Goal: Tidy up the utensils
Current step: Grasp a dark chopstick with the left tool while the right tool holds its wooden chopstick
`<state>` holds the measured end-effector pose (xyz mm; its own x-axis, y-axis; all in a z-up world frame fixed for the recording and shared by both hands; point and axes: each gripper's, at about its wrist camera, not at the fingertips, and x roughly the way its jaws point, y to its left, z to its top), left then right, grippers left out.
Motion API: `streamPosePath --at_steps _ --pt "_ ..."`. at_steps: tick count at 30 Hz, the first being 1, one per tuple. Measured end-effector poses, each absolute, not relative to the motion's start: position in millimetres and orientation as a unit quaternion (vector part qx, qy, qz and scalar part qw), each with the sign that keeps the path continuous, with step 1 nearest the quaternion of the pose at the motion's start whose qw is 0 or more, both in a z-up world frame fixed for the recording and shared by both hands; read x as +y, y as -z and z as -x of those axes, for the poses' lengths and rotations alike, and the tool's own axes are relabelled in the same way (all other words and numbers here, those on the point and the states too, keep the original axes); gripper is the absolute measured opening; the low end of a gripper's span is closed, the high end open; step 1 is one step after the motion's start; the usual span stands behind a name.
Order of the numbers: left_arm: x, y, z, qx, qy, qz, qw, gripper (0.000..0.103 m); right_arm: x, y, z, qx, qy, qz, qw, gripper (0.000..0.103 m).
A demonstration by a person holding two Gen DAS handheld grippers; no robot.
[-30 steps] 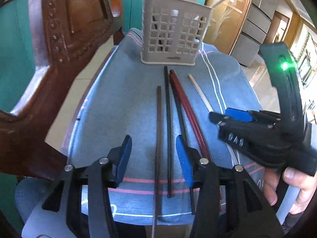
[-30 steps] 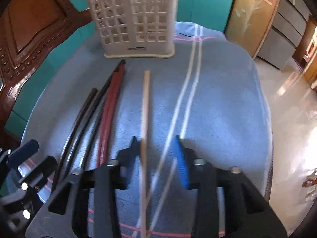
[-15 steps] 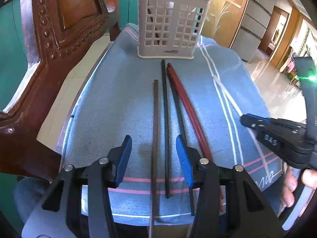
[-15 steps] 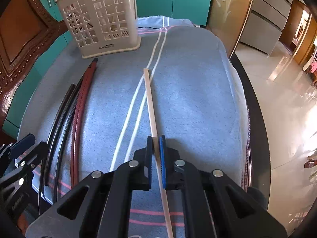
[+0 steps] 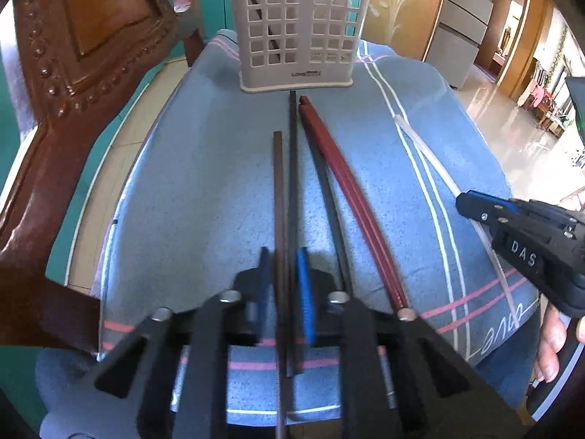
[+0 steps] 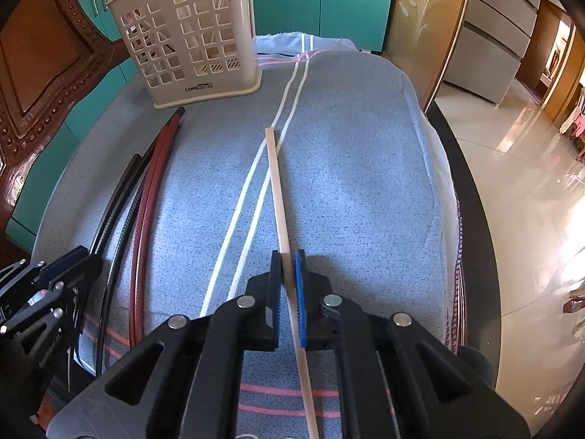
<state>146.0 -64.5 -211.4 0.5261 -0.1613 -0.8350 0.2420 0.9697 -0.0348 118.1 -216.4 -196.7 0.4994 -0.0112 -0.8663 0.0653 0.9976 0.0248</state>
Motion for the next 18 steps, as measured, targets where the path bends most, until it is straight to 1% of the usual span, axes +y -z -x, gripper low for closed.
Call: streamPosePath --at_steps 10,18 --pt "-70.8 199.4 -151.0 0.460 0.135 -0.017 0.877 0.012 -217.1 196.9 -117.2 0.498 0.021 -0.032 0.866 0.008" --pt "-48.9 200.4 -155.9 0.462 0.107 0.003 0.880 0.013 -216.1 196.1 -117.5 0.496 0.021 -0.030 0.868 0.009"
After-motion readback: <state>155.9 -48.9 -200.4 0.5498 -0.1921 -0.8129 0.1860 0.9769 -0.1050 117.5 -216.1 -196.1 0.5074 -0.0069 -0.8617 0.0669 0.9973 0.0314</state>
